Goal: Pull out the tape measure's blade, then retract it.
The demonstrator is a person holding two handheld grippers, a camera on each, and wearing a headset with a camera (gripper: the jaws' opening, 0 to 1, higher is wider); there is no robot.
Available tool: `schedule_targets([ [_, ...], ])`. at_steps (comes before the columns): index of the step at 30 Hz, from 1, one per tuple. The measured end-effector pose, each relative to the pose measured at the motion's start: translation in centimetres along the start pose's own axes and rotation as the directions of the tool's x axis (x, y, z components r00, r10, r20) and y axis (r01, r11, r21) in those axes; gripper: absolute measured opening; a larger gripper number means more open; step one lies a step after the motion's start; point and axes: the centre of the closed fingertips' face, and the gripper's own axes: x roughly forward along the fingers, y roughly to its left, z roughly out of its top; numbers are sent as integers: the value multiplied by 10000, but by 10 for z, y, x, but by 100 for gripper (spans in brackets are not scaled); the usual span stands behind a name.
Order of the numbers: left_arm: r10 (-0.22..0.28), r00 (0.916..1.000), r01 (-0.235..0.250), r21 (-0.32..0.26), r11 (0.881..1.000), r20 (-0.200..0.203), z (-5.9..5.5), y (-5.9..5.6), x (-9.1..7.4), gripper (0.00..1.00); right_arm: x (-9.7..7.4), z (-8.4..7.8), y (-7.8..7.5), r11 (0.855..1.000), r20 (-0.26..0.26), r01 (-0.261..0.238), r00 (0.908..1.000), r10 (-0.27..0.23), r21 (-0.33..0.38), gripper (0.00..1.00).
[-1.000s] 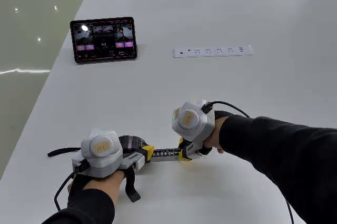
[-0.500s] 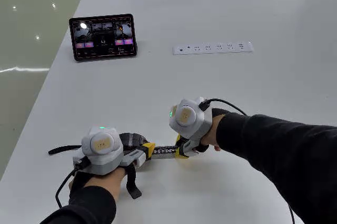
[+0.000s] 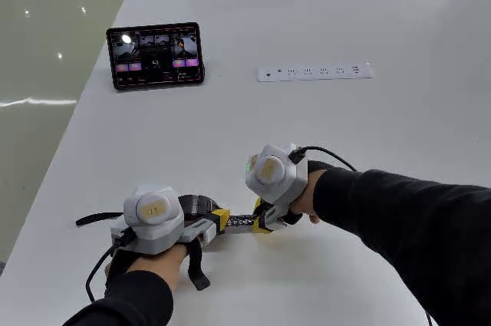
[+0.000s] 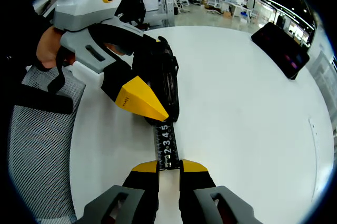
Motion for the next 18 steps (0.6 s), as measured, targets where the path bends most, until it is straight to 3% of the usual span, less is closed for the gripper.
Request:
schedule_targets([
  [18, -26, 10000, 26, -33, 10000, 7, 0, 1, 1, 60, 8, 17, 2, 9999, 300, 20, 9995, -15, -172, 10],
])
